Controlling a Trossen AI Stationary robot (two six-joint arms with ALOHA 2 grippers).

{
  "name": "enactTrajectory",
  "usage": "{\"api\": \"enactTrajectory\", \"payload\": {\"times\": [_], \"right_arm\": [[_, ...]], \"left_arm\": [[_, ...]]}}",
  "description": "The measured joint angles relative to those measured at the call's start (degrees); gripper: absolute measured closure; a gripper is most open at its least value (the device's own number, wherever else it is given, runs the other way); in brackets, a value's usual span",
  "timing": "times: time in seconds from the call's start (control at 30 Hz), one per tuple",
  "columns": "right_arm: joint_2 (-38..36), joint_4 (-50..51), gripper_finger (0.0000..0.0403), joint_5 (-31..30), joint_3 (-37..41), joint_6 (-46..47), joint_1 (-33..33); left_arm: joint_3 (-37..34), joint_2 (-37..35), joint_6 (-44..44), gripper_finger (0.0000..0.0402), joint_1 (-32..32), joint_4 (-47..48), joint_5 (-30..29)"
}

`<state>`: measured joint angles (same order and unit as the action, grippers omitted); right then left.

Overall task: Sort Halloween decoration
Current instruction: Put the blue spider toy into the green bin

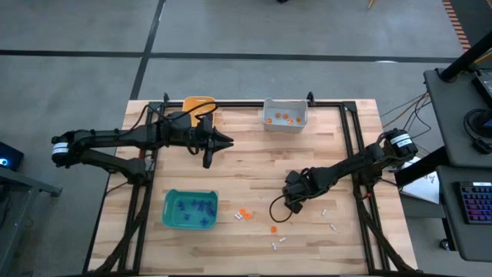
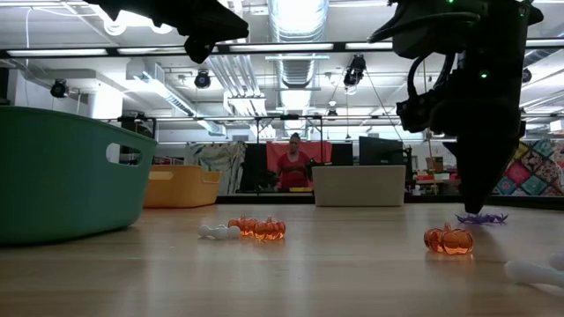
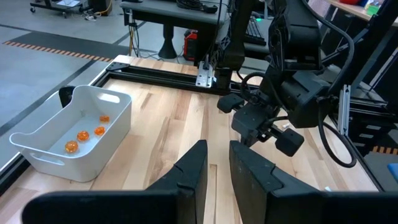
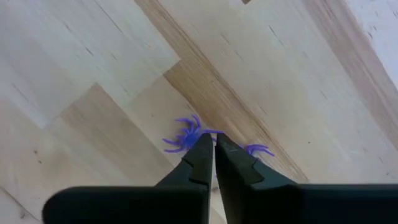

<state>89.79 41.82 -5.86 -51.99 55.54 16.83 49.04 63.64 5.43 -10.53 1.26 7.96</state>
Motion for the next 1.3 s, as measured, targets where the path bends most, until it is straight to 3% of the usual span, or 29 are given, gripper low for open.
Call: {"api": "enactTrajectory", "payload": {"times": [0.4,0.63,0.8,0.93,1.1,1.3], "right_arm": [[-1.6,-0.3,0.0392,2.7,0.0,-1.1,0.0],[-1.1,-1.5,0.0329,5.9,0.0,-1.4,0.0],[-0.7,-3.4,0.027,3.9,-0.1,-17.4,0.3],[-0.7,-2.4,0.0248,2.1,-0.1,-31.0,1.6],[-0.3,-1.7,0.0246,-0.8,-0.1,-35.9,1.3],[2.3,-2.6,0.0258,0.2,0.0,-36.8,1.2]], "left_arm": [[0.0,0.0,0.0,0.0351,0.0,0.0,0.0],[0.0,0.0,0.0,0.0351,0.0,-0.2,0.0],[0.0,0.0,-0.2,0.0351,0.0,-0.3,0.0],[0.0,0.0,-0.4,0.0351,0.0,-0.4,0.0],[0.0,0.0,-0.4,0.0351,0.0,-0.4,0.0],[0.0,0.0,-0.5,0.0351,0.0,-0.4,0.0]]}}
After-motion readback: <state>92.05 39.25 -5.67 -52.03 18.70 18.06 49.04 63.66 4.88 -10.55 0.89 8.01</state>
